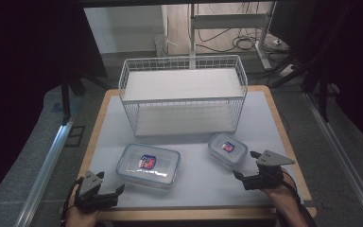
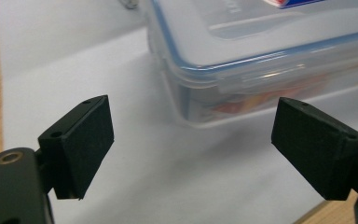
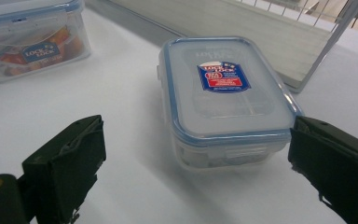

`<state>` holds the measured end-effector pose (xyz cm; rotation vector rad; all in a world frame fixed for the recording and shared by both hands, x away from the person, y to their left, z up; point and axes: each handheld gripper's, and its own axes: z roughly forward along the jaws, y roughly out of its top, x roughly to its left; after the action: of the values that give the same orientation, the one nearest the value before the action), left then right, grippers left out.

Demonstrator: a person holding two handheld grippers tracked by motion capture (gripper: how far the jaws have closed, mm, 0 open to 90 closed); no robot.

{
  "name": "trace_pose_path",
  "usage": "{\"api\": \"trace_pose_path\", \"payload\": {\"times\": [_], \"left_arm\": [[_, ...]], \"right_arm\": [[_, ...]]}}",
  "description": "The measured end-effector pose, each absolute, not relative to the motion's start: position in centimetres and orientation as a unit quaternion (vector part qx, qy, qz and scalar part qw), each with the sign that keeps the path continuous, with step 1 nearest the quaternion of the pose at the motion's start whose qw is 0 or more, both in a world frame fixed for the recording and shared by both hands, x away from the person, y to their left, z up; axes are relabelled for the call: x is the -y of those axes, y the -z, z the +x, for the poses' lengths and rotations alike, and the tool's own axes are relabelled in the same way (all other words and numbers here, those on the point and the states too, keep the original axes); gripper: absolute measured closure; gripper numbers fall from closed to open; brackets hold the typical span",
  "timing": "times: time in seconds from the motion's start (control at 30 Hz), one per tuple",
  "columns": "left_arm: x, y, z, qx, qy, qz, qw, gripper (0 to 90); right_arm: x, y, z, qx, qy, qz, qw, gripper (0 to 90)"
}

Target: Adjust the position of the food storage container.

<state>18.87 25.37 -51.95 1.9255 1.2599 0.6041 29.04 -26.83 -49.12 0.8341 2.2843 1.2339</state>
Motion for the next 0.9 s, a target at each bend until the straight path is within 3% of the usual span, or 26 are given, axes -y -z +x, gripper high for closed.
{"api": "trace_pose_path", "payload": {"times": [0.47, 0.9], "left_arm": [[-25.41, 51.95, 19.09, -0.506, -0.210, 0.743, 0.386, 4.2], [-24.83, 52.20, 19.14, -0.498, -0.229, 0.746, 0.379, 6.2]], "right_arm": [[26.46, 49.40, 29.07, -0.827, -0.426, 0.305, 0.204, 4.0], [26.30, 49.46, 29.14, -0.824, -0.421, 0.319, 0.204, 2.5]]}}
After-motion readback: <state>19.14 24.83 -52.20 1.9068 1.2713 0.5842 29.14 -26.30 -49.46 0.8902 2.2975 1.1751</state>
